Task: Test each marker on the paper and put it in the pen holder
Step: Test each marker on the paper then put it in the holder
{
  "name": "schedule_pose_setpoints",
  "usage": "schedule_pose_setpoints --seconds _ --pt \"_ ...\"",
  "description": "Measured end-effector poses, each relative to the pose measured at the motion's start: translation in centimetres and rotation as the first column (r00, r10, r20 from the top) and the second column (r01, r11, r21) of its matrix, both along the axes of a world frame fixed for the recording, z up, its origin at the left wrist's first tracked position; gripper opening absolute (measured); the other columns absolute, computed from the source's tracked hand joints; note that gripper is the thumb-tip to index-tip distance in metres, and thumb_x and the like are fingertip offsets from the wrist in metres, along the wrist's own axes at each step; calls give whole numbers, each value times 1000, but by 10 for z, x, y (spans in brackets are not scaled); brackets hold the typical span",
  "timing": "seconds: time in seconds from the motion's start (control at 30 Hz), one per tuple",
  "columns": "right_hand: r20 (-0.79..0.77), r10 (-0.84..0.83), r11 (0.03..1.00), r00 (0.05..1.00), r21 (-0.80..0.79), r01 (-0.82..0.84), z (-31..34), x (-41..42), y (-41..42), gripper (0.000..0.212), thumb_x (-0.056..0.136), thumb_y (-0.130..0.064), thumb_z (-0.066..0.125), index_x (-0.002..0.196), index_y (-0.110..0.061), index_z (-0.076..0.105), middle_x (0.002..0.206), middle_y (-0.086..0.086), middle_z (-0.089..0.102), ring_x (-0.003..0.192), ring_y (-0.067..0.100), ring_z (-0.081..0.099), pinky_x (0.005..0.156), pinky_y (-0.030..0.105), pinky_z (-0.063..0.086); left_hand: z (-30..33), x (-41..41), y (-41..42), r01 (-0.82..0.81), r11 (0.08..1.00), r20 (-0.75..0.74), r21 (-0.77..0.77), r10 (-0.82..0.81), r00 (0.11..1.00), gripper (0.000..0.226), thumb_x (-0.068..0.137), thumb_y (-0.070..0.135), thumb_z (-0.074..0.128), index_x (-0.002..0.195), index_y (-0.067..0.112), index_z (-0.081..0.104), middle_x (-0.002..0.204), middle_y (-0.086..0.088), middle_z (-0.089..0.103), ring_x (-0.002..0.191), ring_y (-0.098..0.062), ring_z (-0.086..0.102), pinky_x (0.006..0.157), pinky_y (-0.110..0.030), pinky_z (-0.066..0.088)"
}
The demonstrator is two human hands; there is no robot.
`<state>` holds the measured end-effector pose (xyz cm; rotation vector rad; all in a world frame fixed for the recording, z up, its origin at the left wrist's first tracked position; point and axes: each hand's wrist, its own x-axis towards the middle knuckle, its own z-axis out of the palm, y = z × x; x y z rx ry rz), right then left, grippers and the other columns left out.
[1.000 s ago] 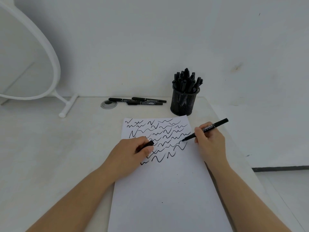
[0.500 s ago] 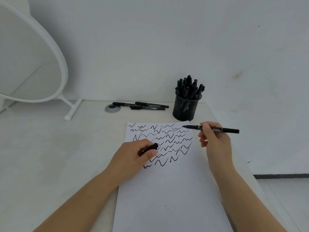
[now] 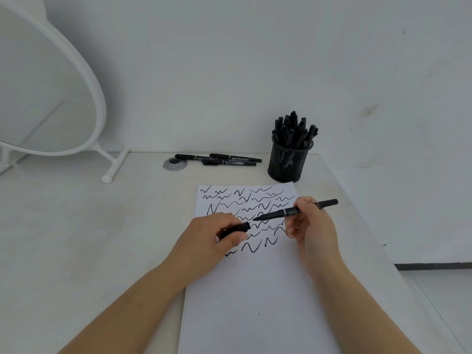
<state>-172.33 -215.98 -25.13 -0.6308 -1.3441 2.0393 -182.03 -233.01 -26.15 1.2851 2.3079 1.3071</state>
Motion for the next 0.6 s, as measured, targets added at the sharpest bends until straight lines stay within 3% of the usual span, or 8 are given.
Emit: schedule_pose_setpoints --seconds 0.43,0.6 --pt "89 155 945 984 277 -173 4 4 -19 19 90 -3 51 73 -11 49 49 1 59 41 13 45 42 20 38 1 3 0 -8 1000 -28 -14 7 1000 9 84 39 57 75 41 58 71 16 59 57 0 48 55 -10 36" --pt "73 272 922 960 265 -281 0 3 -19 16 90 -5 53 75 -9 52 55 0 61 48 14 51 47 23 42 4 5 0 -19 1000 -17 7 19 1000 22 85 45 46 73 31 57 56 20 51 49 -3 42 48 -13 31"
